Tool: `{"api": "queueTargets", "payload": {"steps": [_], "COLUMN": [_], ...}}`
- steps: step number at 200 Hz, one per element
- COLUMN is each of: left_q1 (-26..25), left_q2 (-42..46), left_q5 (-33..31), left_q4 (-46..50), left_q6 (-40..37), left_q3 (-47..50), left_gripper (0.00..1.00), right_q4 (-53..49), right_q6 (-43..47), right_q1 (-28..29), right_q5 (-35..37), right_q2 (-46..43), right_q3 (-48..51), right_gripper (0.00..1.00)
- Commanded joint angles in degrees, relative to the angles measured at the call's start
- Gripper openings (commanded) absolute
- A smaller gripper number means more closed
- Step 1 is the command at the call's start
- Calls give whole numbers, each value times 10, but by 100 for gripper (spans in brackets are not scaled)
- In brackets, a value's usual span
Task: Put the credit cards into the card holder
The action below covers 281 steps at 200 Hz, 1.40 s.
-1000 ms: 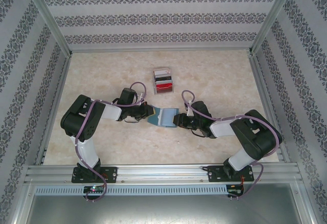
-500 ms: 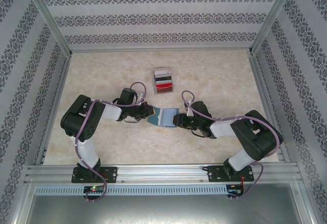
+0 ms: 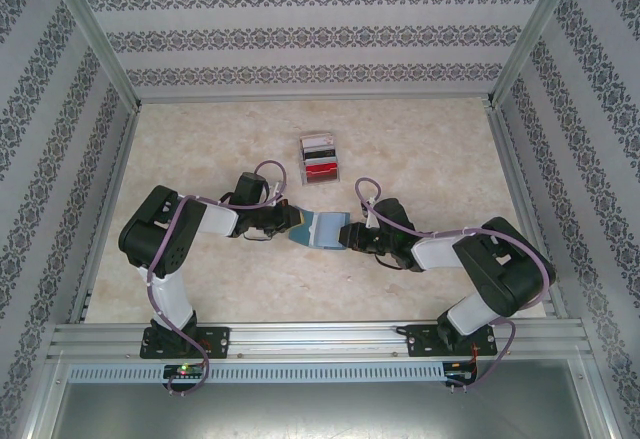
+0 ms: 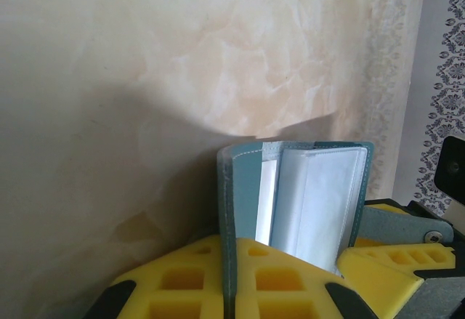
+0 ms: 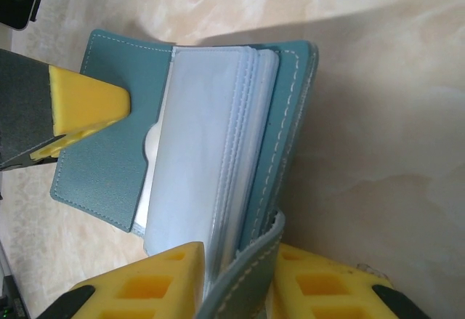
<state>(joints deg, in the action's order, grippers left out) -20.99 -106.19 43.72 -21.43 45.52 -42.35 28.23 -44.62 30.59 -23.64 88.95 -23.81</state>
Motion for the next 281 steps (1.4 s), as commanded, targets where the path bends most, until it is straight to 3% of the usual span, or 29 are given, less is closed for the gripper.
{"api": "queueTargets", "payload": {"steps": [1,38,164,281], "left_q1": [10,10,10,10], "left_q2": [-37,-38,-40,-42], "left_q5": [-76,-76,-76,-76], "left_q4": [24,24,25,27], "left_q6": [-11,-11,-10,-11], "left_q3": [9,9,9,7], "left_gripper": [0,0,0,0], "right_q4": [-27,-23,-21,-10], "right_q6": [14,16,11,13], "right_q1": [-4,-4,8,22], "right_q5": [16,7,-6,-19], "right_q2": [-7,5,69,107], "right_q3": [11,7,-30,-59], "right_gripper": [28,20,19,34]}}
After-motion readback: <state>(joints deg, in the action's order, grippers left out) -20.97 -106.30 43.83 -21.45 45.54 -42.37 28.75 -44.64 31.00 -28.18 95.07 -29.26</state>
